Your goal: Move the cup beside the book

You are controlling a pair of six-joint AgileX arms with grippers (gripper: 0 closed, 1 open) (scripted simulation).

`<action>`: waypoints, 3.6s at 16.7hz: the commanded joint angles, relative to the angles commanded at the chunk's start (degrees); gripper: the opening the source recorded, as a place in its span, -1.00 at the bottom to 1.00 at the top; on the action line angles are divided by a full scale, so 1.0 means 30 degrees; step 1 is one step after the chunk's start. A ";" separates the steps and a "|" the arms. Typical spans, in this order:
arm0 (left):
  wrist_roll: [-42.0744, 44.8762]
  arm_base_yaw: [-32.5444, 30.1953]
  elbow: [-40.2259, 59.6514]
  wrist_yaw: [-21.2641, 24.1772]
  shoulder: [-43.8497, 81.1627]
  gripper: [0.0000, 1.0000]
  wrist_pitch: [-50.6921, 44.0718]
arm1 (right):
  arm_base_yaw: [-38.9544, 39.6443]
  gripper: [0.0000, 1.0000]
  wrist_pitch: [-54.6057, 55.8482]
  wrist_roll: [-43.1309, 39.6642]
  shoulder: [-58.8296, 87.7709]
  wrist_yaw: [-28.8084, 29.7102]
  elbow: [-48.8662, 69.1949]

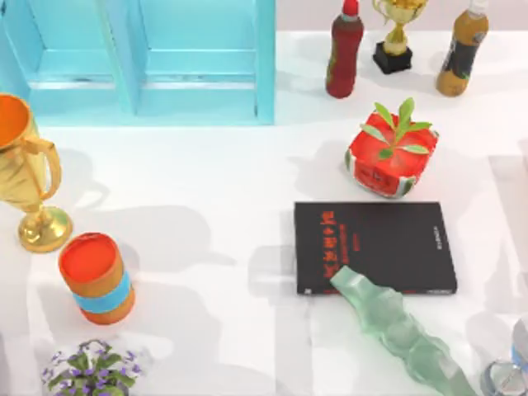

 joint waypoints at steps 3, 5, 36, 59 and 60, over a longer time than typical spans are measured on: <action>0.6410 0.2336 0.3116 0.0047 0.4413 1.00 -0.3284 | 0.0000 1.00 0.0000 0.0000 0.0000 0.0000 0.0000; 1.0060 0.4040 0.4936 0.0106 0.6633 1.00 -0.5217 | 0.0000 1.00 0.0000 0.0000 0.0000 0.0000 0.0000; 2.2833 1.2364 0.5680 0.0731 1.3800 1.00 -0.3417 | 0.0000 1.00 0.0000 0.0000 0.0000 0.0000 0.0000; 2.2833 1.2364 0.5680 0.0731 1.3800 -1.00 -0.3417 | 0.0000 1.00 0.0000 0.0000 0.0000 0.0000 0.0000; 2.2863 1.2335 0.5685 0.0738 1.3791 -1.00 -0.3415 | 0.0000 1.00 0.0000 0.0000 0.0000 0.0000 0.0000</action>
